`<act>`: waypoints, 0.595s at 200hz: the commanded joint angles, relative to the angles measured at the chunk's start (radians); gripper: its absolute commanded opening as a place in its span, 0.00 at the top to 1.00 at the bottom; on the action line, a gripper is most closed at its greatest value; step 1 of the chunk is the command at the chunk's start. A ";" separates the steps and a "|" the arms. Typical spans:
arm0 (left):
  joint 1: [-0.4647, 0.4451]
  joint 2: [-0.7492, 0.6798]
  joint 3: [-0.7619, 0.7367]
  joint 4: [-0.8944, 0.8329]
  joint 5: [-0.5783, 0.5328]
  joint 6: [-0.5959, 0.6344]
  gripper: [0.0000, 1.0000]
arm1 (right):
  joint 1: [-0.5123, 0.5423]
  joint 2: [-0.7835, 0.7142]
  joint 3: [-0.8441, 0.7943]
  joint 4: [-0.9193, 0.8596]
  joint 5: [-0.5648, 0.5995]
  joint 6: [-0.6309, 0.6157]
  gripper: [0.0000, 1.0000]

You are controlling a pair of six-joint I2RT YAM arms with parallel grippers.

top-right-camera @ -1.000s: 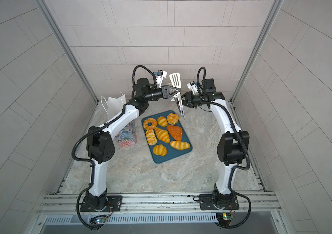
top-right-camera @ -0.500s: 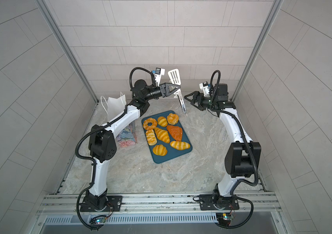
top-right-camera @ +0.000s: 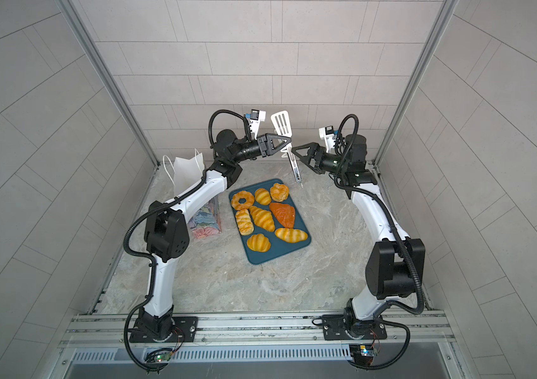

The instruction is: Place the fake bread into the paper bag

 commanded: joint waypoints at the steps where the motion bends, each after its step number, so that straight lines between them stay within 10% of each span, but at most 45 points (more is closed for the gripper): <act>1: -0.018 -0.024 0.021 0.075 0.012 -0.004 0.94 | 0.016 -0.001 0.011 0.045 -0.014 0.014 0.01; 119: -0.033 -0.029 0.034 0.104 0.023 0.011 0.94 | 0.072 0.037 0.066 -0.050 -0.031 -0.034 0.03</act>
